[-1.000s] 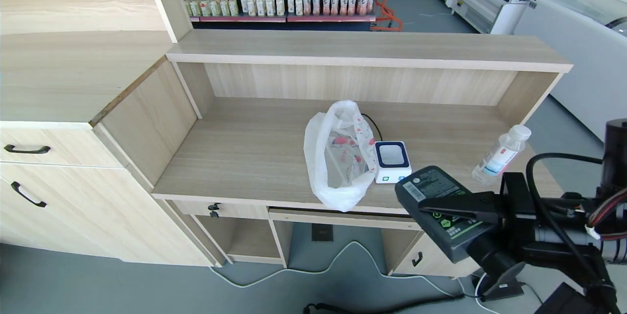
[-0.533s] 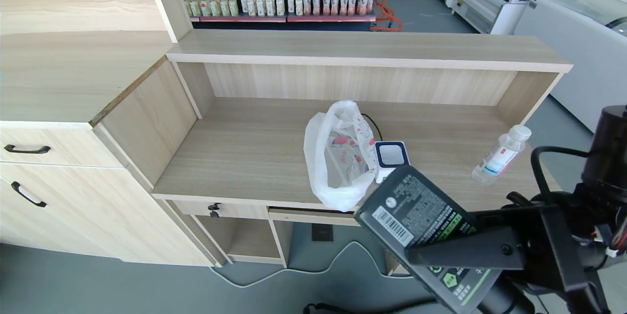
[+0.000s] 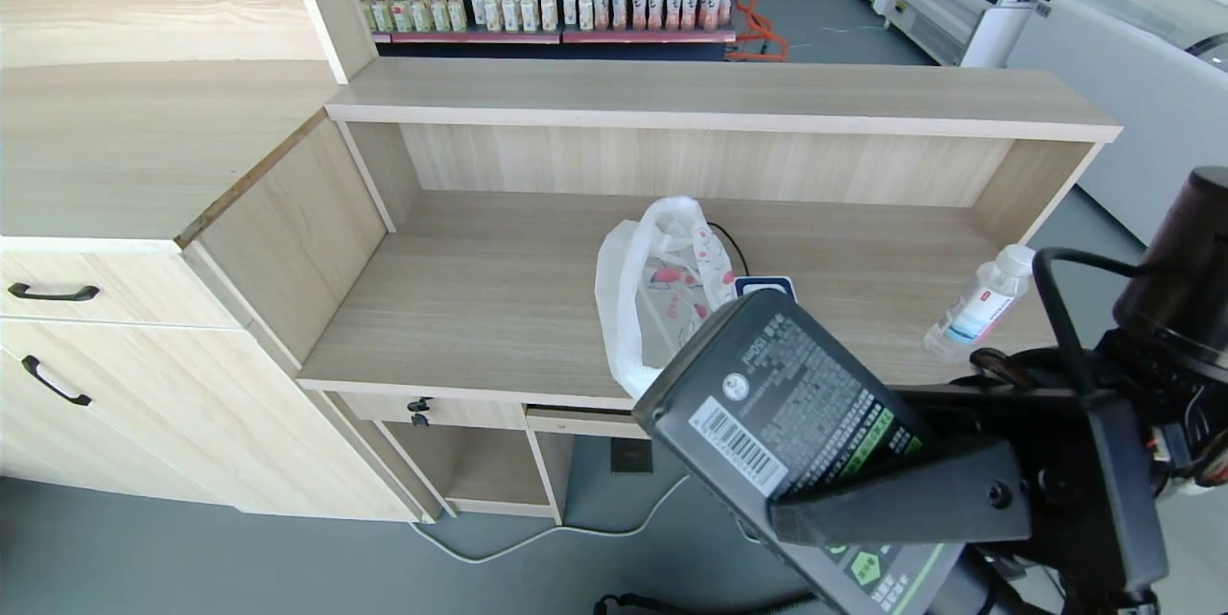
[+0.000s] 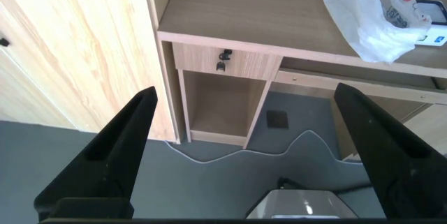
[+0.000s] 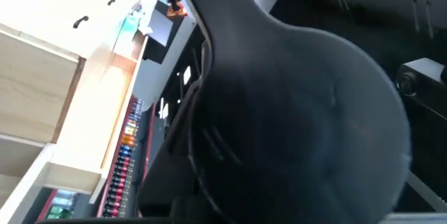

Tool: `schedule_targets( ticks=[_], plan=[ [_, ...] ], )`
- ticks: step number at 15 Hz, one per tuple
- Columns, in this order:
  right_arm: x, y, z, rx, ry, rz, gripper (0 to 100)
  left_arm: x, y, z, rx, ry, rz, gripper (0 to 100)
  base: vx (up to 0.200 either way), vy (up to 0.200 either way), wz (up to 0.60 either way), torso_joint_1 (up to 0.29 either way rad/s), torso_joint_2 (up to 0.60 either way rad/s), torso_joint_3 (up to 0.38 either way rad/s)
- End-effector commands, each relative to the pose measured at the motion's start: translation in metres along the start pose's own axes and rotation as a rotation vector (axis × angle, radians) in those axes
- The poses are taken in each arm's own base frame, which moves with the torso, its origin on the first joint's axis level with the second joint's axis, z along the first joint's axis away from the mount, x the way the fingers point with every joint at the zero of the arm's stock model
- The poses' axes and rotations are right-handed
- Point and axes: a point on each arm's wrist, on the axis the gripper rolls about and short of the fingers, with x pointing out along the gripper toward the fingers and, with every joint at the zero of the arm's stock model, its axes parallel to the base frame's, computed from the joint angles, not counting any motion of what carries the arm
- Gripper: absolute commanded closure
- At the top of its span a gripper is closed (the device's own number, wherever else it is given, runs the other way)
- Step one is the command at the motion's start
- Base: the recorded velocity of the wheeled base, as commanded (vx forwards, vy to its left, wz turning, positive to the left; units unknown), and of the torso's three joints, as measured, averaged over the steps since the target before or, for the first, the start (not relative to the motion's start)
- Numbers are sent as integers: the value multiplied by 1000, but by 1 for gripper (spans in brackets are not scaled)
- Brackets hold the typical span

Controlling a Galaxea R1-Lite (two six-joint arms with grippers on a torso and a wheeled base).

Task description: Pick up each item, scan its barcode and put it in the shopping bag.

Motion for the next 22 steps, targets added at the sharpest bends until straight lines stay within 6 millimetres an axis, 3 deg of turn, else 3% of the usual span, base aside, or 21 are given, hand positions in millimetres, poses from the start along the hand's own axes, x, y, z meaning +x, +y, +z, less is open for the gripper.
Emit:
schedule_targets(
  ticks=[1, 10, 22],
  plan=[
    [7, 0, -1, -6, -17, -29, 100, 0, 0, 0, -1, -1, 0, 0, 0, 0, 0, 0, 0, 0],
    [11, -28, -13, -32, -6, -96, 100, 0, 0, 0, -1, -1, 0, 0, 0, 0, 0, 0, 0, 0],
    [4, -34, -6, -15, -7, -92, 100, 0, 0, 0, -1, -1, 0, 0, 0, 0, 0, 0, 0, 0]
  ],
)
